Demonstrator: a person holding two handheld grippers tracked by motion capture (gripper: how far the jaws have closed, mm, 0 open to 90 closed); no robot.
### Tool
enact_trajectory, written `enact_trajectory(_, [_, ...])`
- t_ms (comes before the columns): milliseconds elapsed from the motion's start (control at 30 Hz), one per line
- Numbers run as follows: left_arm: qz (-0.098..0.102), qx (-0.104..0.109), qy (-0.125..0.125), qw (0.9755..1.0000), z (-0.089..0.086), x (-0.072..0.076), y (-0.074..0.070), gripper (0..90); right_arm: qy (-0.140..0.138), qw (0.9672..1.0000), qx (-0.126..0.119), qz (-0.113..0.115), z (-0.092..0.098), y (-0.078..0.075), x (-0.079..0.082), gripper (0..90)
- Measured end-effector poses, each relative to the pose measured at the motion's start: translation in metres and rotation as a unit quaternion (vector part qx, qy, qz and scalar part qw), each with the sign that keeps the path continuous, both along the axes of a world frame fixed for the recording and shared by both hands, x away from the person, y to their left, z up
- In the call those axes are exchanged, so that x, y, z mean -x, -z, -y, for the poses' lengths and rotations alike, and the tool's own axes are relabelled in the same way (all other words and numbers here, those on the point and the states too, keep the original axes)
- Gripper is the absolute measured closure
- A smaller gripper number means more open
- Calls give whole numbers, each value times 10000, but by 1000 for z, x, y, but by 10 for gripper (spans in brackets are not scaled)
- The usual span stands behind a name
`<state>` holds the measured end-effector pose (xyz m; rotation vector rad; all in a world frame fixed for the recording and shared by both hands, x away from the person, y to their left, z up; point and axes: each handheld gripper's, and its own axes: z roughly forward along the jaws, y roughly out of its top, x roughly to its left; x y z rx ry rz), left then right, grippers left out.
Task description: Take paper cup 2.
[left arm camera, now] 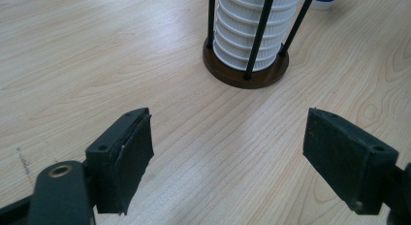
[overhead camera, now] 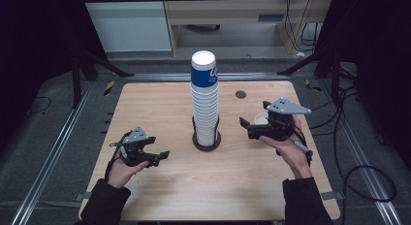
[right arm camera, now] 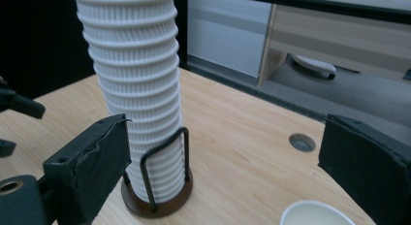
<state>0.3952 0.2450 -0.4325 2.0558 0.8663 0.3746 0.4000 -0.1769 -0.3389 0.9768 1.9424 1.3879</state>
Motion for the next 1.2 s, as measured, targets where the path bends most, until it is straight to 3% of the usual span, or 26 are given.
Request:
enact_trajectory(633, [-60, -1, 13, 10000, 0, -2, 2, 172, -483, 9966, -449, 501, -48, -48, -16, 43])
enact_trajectory(1200, [-55, -3, 10, 10000, 0, -2, 3, 170, -616, 9943, -622, 608, -85, -61, -39, 40])
